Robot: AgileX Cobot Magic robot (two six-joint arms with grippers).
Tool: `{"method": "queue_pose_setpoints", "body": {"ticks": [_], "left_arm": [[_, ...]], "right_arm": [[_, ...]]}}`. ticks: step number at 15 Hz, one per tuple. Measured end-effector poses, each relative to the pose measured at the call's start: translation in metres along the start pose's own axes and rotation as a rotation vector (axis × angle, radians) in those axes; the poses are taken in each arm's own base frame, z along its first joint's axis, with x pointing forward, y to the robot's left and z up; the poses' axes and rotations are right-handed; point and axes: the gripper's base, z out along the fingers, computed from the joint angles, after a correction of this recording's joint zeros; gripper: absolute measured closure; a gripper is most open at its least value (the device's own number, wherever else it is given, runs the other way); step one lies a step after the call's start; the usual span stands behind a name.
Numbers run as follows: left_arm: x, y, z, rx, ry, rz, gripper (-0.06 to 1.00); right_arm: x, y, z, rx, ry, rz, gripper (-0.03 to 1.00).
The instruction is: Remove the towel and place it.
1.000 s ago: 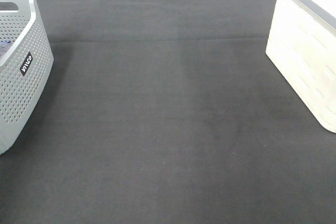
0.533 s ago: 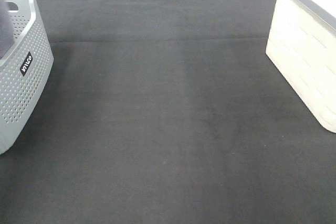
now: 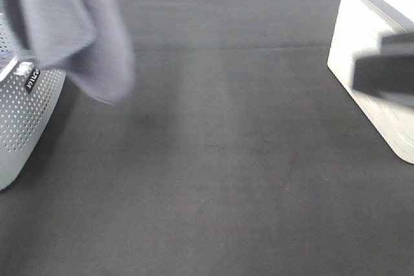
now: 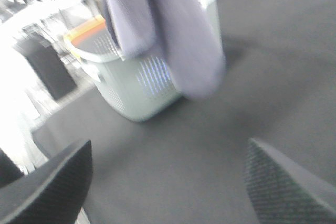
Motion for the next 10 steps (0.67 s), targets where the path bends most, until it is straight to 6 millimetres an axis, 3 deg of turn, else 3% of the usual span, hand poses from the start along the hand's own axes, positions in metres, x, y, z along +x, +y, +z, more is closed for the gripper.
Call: {"method": "queue_pose_setpoints", "body": {"ticks": [7,10], "left_arm": [[-0.008,-0.044,0.072,0.135,-0.078,-0.017,0.94],[-0.008,-0.063,0.097,0.181,-0.091,-0.029,0.94]], "right_arm": [[-0.011,-0.040,0.040,-0.114,-0.118,-0.064,0.26],[-0.025,-0.049,0.049,-0.177,-0.179,-0.090,0.26]]}}
